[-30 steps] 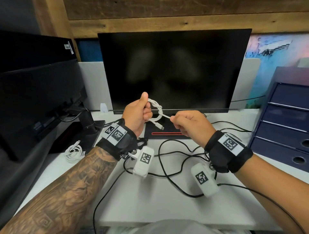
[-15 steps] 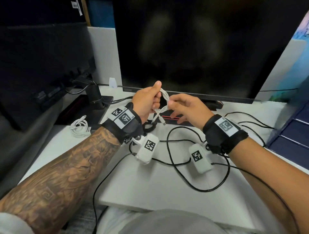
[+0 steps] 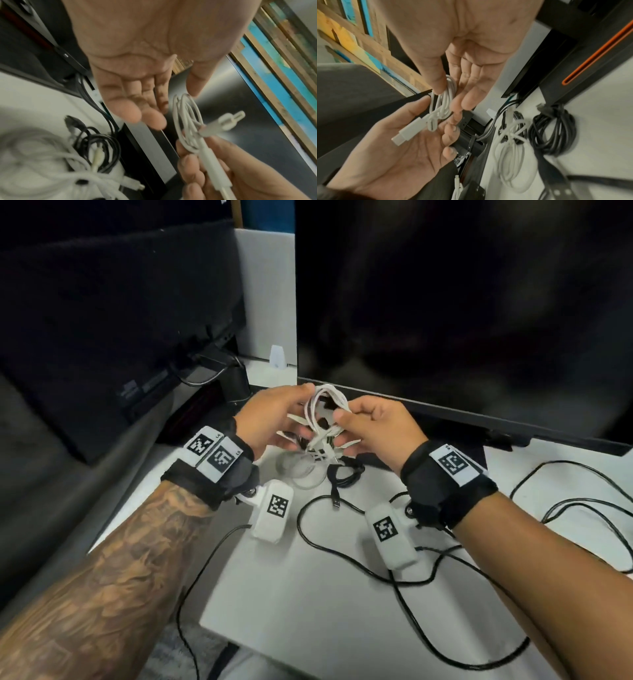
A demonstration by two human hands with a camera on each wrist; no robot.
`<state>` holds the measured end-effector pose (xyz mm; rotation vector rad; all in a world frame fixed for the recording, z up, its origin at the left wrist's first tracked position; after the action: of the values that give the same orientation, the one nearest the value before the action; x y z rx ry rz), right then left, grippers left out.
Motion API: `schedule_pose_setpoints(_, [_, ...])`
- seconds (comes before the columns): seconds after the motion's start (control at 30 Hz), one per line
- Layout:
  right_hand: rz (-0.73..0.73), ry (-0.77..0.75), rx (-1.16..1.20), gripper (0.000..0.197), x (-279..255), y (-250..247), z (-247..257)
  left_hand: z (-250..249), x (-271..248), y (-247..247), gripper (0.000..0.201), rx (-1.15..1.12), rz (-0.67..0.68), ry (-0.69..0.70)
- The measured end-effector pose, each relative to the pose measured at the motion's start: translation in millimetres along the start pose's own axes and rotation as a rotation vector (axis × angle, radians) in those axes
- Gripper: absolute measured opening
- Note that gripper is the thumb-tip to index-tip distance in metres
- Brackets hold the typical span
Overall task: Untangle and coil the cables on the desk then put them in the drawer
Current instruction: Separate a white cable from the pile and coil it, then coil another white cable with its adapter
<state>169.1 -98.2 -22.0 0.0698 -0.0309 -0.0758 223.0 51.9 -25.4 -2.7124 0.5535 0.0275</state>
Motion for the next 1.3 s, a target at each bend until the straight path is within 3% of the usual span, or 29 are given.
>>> schedule_pose_setpoints(0.13, [0.056, 0.053, -0.038, 0.024, 1.3, 26.8, -12.0, 17.6, -16.5, -21.0, 0.008, 0.092, -0.036, 0.039])
schedule_pose_setpoints(0.33, [0.082, 0.1, -0.294, 0.02, -5.6, 54.5, -40.4, 68.9, -40.1, -39.8, 0.013, 0.16, -0.11, -0.124])
schedule_pose_setpoints(0.43, [0.155, 0.16, -0.462, 0.031, -9.8, 69.6, -60.1, 91.5, -54.4, -47.2, 0.016, 0.177, -0.175, -0.188])
schedule_pose_setpoints(0.6, [0.191, 0.179, -0.691, 0.034, -9.4, 84.7, -80.6, 123.3, -79.9, -41.8, 0.02, 0.088, -0.163, -0.278])
schedule_pose_setpoints(0.73, [0.229, 0.208, -0.866, 0.03, -9.3, 89.1, -89.0, 126.4, -95.8, -40.8, 0.023, -0.006, -0.2, -0.232])
schedule_pose_setpoints(0.8, [0.219, 0.175, -0.947, 0.039, -9.3, 89.0, -86.0, 126.5, -101.6, -43.4, 0.026, -0.039, -0.234, -0.21])
schedule_pose_setpoints(0.87, [0.184, 0.115, -0.998, 0.043, -8.5, 85.1, -74.9, 127.6, -105.2, -46.7, 0.023, -0.052, -0.255, -0.192])
schedule_pose_setpoints(0.97, [0.072, -0.03, -0.925, 0.024, -5.9, 71.6, -40.2, 131.0, -106.7, -48.8, 0.018, -0.054, -0.257, -0.185])
schedule_pose_setpoints(1.03, [0.053, -0.135, -1.01, 0.023, -1.3, 64.7, -22.4, 128.8, -106.2, -48.2, 0.014, -0.028, -0.252, -0.172])
schedule_pose_setpoints(1.17, [0.234, -0.062, -1.441, 0.04, 5.7, 69.1, -43.8, 119.5, -103.4, -47.0, 0.016, 0.042, -0.253, -0.114])
schedule_pose_setpoints(1.3, [0.279, -0.022, -1.543, 0.021, 10.4, 74.2, -58.4, 115.6, -102.1, -48.8, 0.023, 0.042, -0.285, -0.093])
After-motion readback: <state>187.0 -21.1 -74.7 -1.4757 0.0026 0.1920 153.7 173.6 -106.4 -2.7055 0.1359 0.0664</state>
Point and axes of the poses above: each hand's wrist, its own x-axis towards the middle knuckle, its own y-axis out of the palm, z = x × y, the point moved 9 cm from there along x, towards the middle knuckle, and after that the axes turned 13 degrees about x, right-handed, at the moved point
